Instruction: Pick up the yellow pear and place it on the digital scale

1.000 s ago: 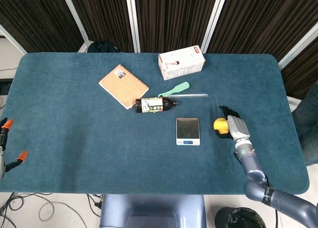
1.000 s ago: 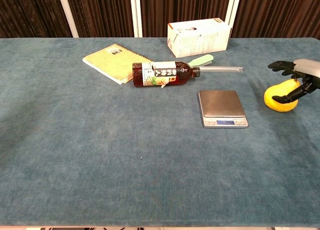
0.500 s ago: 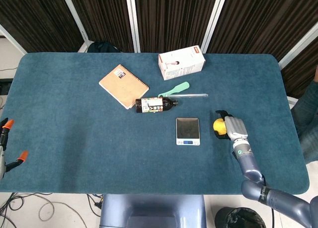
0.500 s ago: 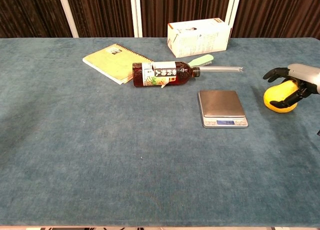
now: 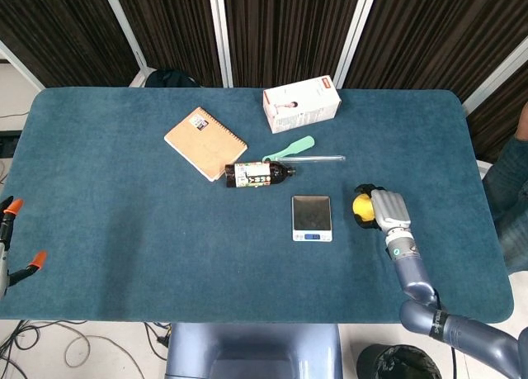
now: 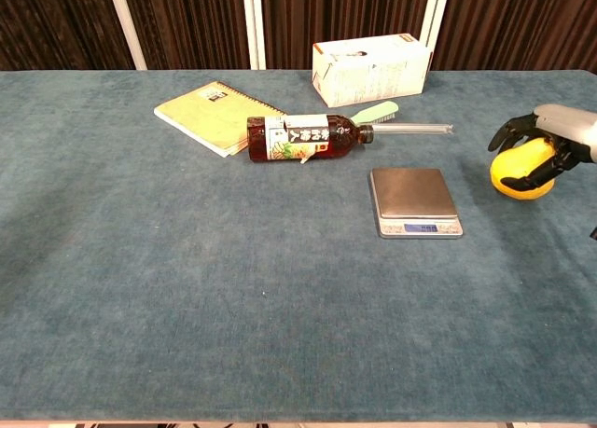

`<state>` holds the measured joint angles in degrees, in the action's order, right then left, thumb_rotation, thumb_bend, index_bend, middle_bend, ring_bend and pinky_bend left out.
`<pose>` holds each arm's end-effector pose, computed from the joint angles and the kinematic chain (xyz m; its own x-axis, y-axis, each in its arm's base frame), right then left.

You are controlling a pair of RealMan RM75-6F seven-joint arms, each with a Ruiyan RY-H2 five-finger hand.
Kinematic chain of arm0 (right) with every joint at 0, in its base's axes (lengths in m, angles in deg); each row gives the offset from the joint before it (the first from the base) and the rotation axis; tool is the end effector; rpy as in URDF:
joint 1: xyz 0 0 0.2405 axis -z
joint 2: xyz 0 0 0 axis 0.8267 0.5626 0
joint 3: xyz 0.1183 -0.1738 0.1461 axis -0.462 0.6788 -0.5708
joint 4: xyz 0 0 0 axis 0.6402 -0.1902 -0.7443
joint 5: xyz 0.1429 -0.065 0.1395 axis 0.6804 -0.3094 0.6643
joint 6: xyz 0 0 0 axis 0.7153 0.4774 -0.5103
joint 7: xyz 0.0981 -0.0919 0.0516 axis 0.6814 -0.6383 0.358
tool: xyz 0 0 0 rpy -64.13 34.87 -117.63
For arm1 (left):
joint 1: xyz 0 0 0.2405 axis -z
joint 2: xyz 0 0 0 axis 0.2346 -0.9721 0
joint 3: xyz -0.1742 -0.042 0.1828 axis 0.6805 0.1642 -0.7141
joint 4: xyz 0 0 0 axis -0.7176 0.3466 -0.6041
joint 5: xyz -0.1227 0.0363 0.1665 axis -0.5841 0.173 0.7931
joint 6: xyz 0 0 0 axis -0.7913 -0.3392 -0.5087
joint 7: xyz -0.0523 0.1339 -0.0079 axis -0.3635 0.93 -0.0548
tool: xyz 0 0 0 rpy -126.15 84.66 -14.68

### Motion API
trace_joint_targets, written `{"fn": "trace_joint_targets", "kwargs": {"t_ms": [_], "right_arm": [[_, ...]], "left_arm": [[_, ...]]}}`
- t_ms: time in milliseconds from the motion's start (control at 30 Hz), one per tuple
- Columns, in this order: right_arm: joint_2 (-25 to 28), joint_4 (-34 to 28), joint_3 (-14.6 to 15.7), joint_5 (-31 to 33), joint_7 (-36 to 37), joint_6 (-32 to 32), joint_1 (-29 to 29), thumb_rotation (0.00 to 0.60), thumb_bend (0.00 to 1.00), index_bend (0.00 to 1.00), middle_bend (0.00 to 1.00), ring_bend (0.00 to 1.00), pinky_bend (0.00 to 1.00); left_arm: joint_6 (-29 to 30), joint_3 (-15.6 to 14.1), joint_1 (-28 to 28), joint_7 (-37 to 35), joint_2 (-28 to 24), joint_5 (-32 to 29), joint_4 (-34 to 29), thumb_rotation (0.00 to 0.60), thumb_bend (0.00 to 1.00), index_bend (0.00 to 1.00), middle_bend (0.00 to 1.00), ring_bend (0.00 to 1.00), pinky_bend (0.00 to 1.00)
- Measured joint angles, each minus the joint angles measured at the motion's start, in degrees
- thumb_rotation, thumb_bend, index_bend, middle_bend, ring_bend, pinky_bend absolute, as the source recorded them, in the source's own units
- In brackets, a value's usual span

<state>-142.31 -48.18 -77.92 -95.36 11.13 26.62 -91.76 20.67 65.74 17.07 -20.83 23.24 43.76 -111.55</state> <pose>-0.2494 -0.3656 0.0224 0.2453 -0.2778 0.9288 -0.9653 0.0189 0.2606 -0.3083 0.1836 0.1659 0.4443 -0.1485 0.8835 0.8956 0.0509 -0.4418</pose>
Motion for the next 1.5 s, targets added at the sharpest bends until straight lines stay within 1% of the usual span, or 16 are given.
{"fn": "trace_joint_targets", "kwargs": {"t_ms": [133, 333, 433, 533, 733, 933, 1133, 1300, 1400, 1500], "right_arm": [[2.13, -4.43, -0.4, -1.11, -0.72, 0.57, -0.19, 0.6, 0.42, 0.29, 0.3, 0.35, 0.49], [4.99, -12.33, -0.77, -1.45, -4.44, 0.66, -1.33, 0.6, 0.42, 0.27, 0.3, 0.35, 0.49], [5.03, -14.15, -1.02, -0.51, -7.58, 0.78, -2.56, 0.6, 0.42, 0.27, 0.3, 0.35, 0.49], [3.82, -14.99, -1.42, 1.25, -10.7, 1.14, -4.22, 0.6, 0.42, 0.27, 0.3, 0.35, 0.49], [0.7, -15.1, -2.24, 4.91, -15.37, 1.73, -7.4, 0.6, 0.42, 0.27, 0.3, 0.35, 0.49], [-2.36, -13.91, -3.08, 9.44, -19.42, 2.38, -10.08, 0.6, 0.42, 0.27, 0.3, 0.35, 0.49], [-4.41, -11.8, -2.88, 12.41, -21.38, 2.49, -11.5, 0.6, 0.42, 0.27, 0.3, 0.34, 0.46], [-5.01, -11.15, -2.31, 13.28, -21.64, 2.11, -11.91, 0.6, 0.42, 0.27, 0.3, 0.31, 0.44], [-5.19, -11.21, -2.19, 13.27, -21.57, 2.07, -12.12, 0.6, 0.42, 0.26, 0.29, 0.28, 0.42], [-5.33, -11.25, -2.13, 13.53, -21.69, 1.98, -12.38, 0.6, 0.42, 0.22, 0.22, 0.18, 0.37]], "left_arm": [[0.02, -0.05, -0.02, 0.01, 0.0, 0.07, -0.04, 0.6, 0.19, 0.1, 0.05, 0.0, 0.07], [-0.1, -0.15, 0.02, 0.11, 0.09, 0.13, -0.06, 0.6, 0.19, 0.1, 0.05, 0.0, 0.07], [-0.07, -0.25, 0.02, 0.11, 0.09, 0.32, -0.08, 0.6, 0.19, 0.1, 0.05, 0.0, 0.07], [0.14, -0.2, -0.05, -0.05, 0.0, 0.36, -0.09, 0.6, 0.19, 0.1, 0.05, 0.0, 0.07], [0.03, -0.02, -0.09, -0.57, -0.22, -0.01, -0.01, 0.6, 0.19, 0.1, 0.05, 0.0, 0.07], [-0.25, 0.04, 0.03, -1.06, -0.36, -0.12, 0.08, 0.6, 0.19, 0.1, 0.05, 0.0, 0.07], [-0.46, 0.0, 0.09, -1.48, -0.55, -0.12, 0.09, 0.6, 0.19, 0.1, 0.05, 0.0, 0.07], [-0.44, 0.09, 0.11, -1.53, -0.57, -0.22, 0.13, 0.6, 0.19, 0.1, 0.05, 0.0, 0.07], [-0.57, 0.06, 0.16, -1.47, -0.52, -0.23, 0.12, 0.6, 0.19, 0.1, 0.05, 0.0, 0.07], [-0.48, 0.04, 0.15, -1.43, -0.51, -0.15, 0.08, 0.6, 0.19, 0.1, 0.05, 0.0, 0.07]]}}
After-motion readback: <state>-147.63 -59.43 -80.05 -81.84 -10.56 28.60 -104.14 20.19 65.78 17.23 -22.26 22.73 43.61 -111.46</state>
